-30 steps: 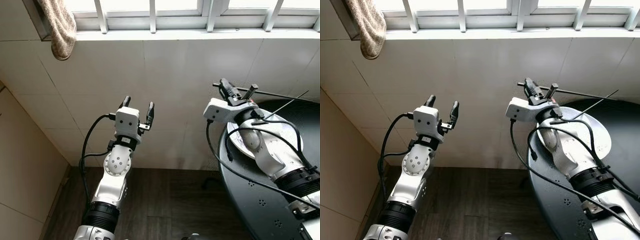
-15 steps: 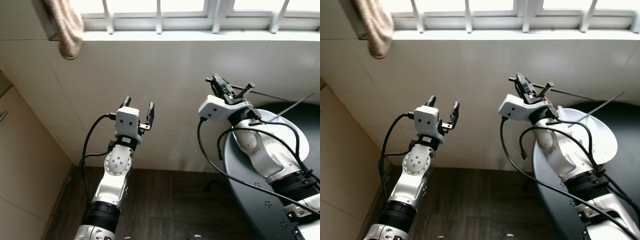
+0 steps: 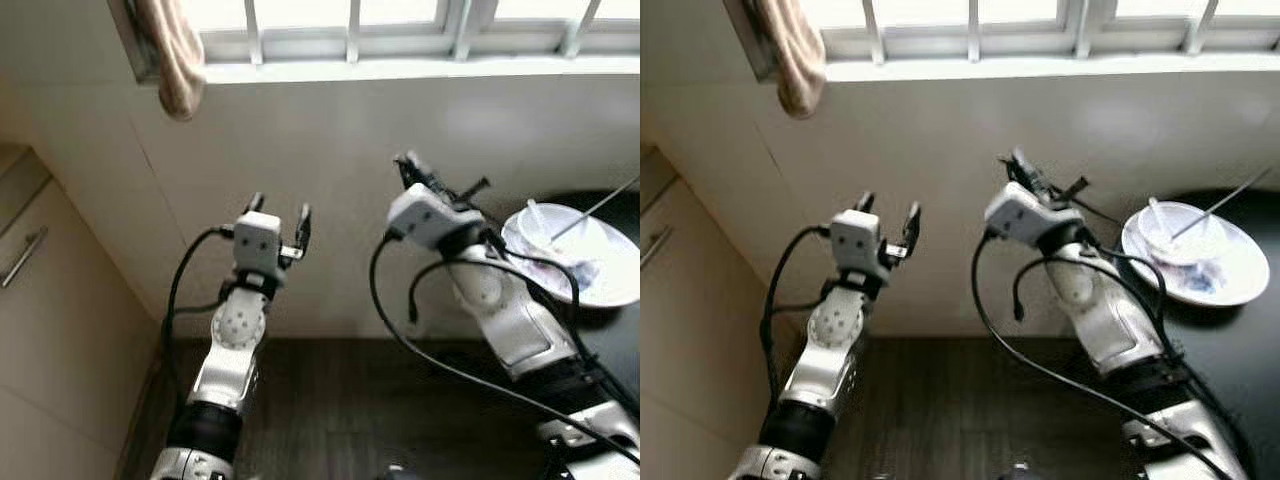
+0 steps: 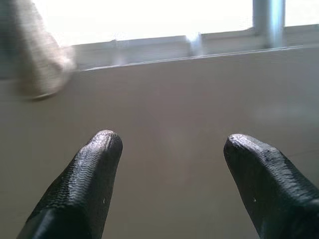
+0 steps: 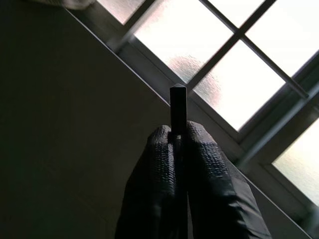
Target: Kitchen organization
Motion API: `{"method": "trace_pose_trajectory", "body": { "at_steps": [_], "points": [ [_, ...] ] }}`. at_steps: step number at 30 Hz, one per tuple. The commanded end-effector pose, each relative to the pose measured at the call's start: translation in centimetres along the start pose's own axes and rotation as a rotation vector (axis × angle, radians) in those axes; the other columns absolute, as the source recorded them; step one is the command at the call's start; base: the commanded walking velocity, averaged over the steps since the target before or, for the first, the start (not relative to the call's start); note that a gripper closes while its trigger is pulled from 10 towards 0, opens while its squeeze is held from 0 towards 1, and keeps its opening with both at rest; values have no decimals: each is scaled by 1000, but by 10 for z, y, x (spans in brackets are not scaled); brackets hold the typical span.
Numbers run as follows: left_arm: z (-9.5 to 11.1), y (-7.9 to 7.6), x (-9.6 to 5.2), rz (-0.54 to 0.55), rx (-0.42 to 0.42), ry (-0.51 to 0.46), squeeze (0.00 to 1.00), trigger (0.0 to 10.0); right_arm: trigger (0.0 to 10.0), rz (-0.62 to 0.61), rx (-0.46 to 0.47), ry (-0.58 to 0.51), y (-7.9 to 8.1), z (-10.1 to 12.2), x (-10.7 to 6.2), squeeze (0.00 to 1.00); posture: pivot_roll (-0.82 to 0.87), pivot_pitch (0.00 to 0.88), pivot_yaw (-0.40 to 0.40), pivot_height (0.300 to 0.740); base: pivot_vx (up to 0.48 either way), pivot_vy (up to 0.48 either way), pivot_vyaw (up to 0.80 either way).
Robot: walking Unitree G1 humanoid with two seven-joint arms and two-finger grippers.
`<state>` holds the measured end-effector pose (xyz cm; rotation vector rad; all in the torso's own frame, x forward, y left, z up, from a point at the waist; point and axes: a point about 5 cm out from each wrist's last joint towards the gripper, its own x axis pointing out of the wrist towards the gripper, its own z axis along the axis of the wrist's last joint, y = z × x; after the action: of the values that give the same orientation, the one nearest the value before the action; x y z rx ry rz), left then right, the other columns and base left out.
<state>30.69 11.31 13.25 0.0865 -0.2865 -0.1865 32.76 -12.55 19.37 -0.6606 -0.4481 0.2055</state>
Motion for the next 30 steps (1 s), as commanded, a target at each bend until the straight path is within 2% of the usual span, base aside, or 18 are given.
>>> {"method": "trace_pose_trajectory", "body": {
  "at_steps": [1,4,5,6,8,13,20,30],
  "points": [
    [1,4,0,14,5,-7,0,10000,0,-20,138,16,-5,2,0,0,-92,0,11,740,0,0,0],
    [1,4,0,14,6,-8,0,10000,0,-10,260,24,-1,3,-1,0,-93,0,13,740,0,0,0],
    [1,4,0,14,6,-8,0,10000,0,-10,260,24,-1,3,-1,0,-93,0,13,740,0,0,0],
    [2,4,0,13,9,-8,0,10000,0,19,363,39,5,1,-4,0,-93,0,13,740,0,0,0],
    [2,4,0,12,11,-8,0,10000,0,50,458,62,11,-2,-9,0,-90,0,13,740,0,0,0],
    [1,6,0,13,23,-3,0,10000,0,87,569,103,18,-9,-19,0,-89,0,15,740,0,0,0],
    [1,3,0,-20,29,-4,0,10000,0,124,628,131,21,-15,-28,0,-92,0,21,740,0,0,0],
    [0,4,-1,-26,40,5,0,10000,0,181,672,103,28,-10,-28,0,-83,0,22,740,0,0,0]
  ]
}}
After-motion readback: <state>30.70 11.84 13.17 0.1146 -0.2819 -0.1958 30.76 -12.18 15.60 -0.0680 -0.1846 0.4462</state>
